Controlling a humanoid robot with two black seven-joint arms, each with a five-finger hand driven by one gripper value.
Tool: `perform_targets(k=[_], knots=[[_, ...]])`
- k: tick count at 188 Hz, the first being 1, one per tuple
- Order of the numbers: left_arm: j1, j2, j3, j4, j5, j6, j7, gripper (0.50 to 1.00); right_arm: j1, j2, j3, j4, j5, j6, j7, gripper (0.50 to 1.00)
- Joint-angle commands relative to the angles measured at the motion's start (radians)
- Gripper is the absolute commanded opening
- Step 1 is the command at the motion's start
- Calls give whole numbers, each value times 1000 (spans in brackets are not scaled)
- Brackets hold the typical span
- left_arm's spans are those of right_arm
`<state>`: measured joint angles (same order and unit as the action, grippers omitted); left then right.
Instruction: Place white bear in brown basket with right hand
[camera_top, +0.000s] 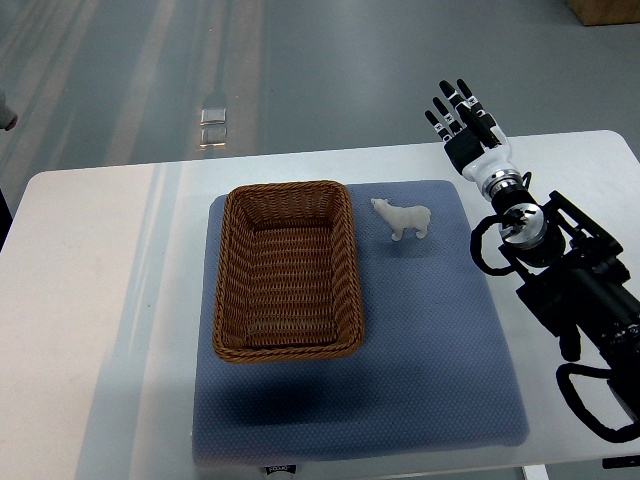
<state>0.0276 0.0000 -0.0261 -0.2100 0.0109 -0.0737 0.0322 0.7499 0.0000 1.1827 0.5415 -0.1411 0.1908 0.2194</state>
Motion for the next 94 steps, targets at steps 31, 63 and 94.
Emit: perform_targets(k=[31,63,94], knots=[[0,0,0,0,0,5,0,1000,0,0,-2,0,0,-1,0,926],[0,0,2,-2,0,5,0,1000,0,0,-9,1,-6,2,-3,926],[-2,0,2,-3,0,5,0,1000,32,0,-140,8,-9,6,-5,924]])
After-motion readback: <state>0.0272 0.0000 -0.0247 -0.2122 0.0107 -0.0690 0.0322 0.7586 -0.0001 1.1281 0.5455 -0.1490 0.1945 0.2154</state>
